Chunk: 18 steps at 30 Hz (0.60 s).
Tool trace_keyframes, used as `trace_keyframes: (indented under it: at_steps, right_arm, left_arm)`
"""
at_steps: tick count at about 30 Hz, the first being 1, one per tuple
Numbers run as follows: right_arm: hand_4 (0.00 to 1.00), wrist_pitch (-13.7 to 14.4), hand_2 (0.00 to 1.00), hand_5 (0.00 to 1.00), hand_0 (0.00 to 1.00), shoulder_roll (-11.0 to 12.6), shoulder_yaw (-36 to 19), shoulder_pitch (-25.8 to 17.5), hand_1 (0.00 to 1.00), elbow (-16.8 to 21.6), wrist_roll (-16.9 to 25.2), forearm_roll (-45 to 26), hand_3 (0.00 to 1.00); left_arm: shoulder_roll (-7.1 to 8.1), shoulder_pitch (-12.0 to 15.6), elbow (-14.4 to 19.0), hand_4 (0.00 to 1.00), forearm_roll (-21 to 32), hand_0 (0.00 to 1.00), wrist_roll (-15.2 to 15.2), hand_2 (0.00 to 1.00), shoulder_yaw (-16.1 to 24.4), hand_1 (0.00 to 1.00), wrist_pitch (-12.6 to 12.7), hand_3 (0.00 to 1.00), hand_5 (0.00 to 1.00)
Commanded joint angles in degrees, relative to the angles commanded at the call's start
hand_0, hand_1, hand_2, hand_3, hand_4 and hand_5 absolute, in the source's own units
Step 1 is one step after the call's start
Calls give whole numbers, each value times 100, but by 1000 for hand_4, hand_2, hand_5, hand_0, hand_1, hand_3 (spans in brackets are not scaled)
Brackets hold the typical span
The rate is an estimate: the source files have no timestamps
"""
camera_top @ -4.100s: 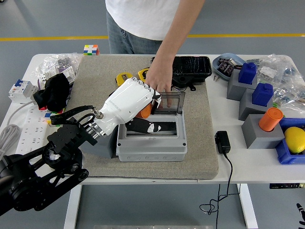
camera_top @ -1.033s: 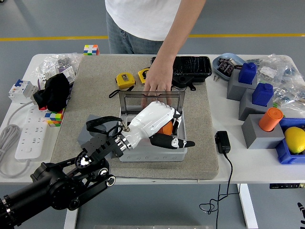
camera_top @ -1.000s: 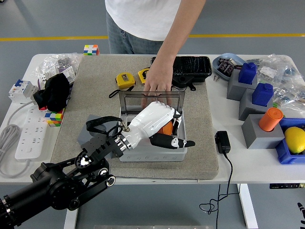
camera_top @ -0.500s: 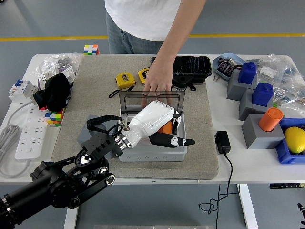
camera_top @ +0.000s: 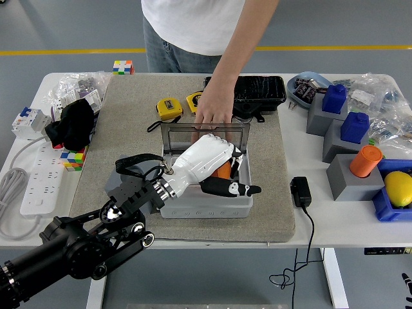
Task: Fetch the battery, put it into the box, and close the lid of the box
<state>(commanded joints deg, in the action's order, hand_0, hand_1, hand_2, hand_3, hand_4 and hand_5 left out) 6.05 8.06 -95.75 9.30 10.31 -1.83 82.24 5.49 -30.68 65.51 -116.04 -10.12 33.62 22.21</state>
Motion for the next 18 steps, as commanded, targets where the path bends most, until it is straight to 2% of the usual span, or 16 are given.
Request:
trace_keyframes:
  at_steps: [4, 5, 10, 11, 16, 17, 18]
  right_arm:
    - [998, -4, 795, 986, 843, -1, -7, 6, 830, 0, 0, 2, 823]
    - [998, -5, 793, 986, 840, -1, -7, 5, 826, 0, 0, 1, 823]
    - [998, -10, 793, 986, 840, -2, -7, 3, 826, 0, -3, -11, 823]
    - [998, -11, 792, 987, 838, -3, -4, 3, 822, 0, -2, -18, 824]
    - [998, -22, 792, 987, 838, -13, 20, 3, 822, 0, 1, -48, 824]
    - [998, -22, 790, 986, 837, -14, 20, 4, 818, 0, 2, -49, 824]
    - [998, -24, 790, 986, 837, -13, 19, 5, 818, 0, 0, -44, 824]
  left_arm:
    - [1, -3, 0, 998, -37, 458, 1, 511, 12, 558, -38, 509, 998]
    - [1, -3, 0, 998, -39, 795, -2, 656, 15, 734, -43, 594, 998]
    - [13, 6, 18, 998, -26, 795, -26, 656, 17, 734, -64, 594, 998]
    - [20, 10, 27, 998, -27, 995, -44, 800, 15, 906, -20, 694, 998]
    - [57, 55, 151, 998, -87, 995, -170, 800, 98, 906, 259, 694, 998]
    - [68, 55, 195, 998, -96, 998, -194, 920, 110, 998, 316, 789, 998]
    - [77, 54, 237, 998, -102, 998, -215, 920, 119, 998, 364, 789, 998]
